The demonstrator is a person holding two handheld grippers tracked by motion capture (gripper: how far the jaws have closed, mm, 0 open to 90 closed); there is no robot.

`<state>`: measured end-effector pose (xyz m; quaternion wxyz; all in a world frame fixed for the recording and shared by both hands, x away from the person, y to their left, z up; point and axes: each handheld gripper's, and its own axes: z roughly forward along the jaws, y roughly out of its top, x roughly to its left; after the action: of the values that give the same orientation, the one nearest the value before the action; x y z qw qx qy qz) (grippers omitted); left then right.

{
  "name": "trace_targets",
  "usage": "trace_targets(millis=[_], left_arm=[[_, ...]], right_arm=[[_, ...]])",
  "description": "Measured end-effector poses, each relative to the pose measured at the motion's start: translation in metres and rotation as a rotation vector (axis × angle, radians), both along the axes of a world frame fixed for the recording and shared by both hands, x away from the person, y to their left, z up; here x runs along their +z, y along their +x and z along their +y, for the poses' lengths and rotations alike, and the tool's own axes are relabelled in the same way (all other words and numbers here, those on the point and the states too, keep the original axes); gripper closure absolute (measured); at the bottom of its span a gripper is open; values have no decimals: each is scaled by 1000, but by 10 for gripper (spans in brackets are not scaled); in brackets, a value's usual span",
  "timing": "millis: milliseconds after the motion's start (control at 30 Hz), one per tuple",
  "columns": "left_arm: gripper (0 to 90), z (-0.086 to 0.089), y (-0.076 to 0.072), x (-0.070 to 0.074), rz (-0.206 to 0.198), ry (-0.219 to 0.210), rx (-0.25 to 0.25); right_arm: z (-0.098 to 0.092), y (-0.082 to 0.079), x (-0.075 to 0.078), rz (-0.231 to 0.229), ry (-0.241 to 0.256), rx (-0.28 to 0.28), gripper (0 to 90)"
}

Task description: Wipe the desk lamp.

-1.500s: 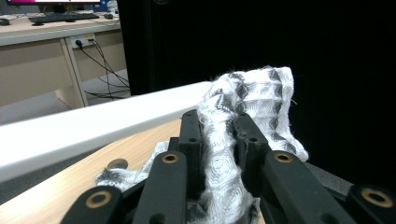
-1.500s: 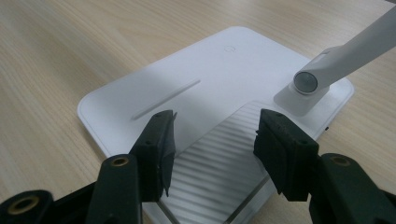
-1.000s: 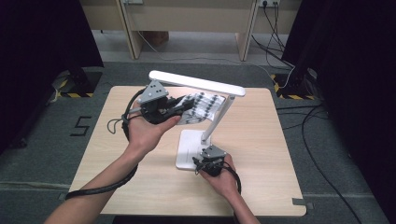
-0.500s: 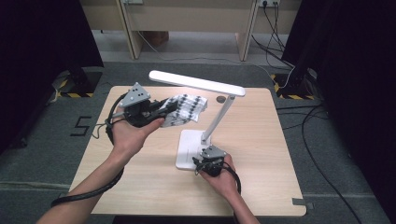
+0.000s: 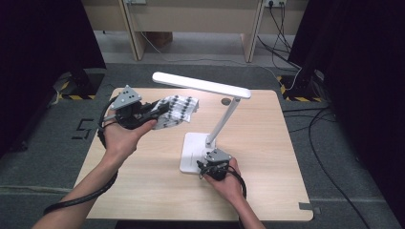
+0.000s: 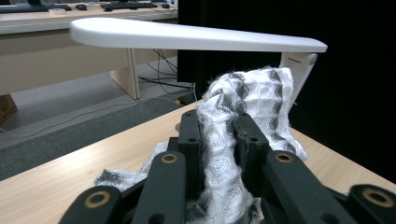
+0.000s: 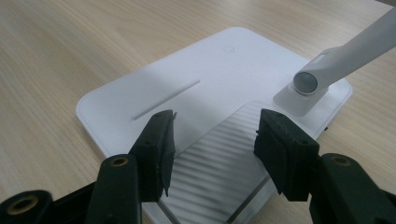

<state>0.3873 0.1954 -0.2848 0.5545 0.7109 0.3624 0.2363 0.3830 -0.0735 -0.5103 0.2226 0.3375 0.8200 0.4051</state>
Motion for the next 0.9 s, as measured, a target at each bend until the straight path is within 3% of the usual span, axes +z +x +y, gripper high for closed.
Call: trace_targets(millis=[533, 900], left_arm=[[756, 15, 16, -3, 18, -2, 80], [758, 16, 25, -5, 35, -3, 103]], right_arm=[[0, 0, 0, -6, 1, 1, 469], [0, 0, -1, -8, 1, 1, 470]])
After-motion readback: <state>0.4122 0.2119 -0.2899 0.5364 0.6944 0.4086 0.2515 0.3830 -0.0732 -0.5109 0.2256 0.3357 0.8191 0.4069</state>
